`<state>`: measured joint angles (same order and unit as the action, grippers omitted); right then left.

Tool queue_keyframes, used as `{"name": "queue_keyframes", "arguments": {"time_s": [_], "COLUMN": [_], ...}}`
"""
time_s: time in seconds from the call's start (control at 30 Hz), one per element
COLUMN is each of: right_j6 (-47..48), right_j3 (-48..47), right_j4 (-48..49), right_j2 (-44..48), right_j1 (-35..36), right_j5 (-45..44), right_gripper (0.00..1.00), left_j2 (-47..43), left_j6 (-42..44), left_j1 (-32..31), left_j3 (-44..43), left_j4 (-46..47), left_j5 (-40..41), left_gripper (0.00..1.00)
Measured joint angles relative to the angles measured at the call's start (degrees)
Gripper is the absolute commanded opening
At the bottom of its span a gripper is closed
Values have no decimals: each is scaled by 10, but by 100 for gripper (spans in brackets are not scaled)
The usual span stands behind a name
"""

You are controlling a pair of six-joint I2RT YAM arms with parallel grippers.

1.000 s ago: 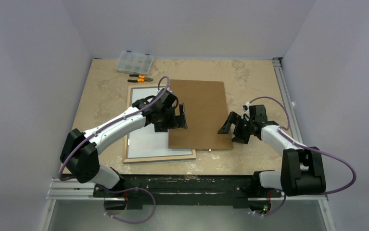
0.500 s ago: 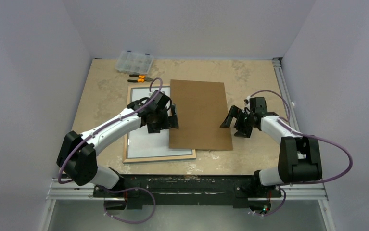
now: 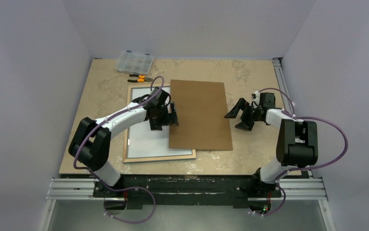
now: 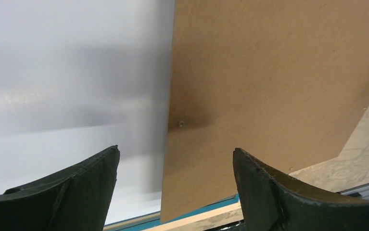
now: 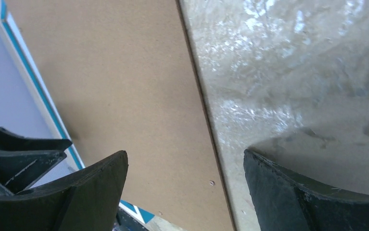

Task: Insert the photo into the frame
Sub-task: Turn over the photo frame item at the center of the board.

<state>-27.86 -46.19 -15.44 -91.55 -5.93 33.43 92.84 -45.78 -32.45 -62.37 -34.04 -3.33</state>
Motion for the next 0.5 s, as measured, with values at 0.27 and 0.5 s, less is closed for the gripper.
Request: {"name": "queue_keyframes", "arguments": {"time_s": [0.27,0.5], "right_j6": [-18,-21], "right_j3": [-12,-20], "right_j4": [38,42], "right_j2": [-38,-50], "right_j1": [0,5], "right_j5": [52,58], "right_gripper": [89,88], "left_j2": [28,92], "left_j6": [12,29], "left_j1": [34,35], "left_j3": [-12,-34], "left_j4": [28,21], "left_j5": [-17,-4], "left_gripper": [61,63]}}
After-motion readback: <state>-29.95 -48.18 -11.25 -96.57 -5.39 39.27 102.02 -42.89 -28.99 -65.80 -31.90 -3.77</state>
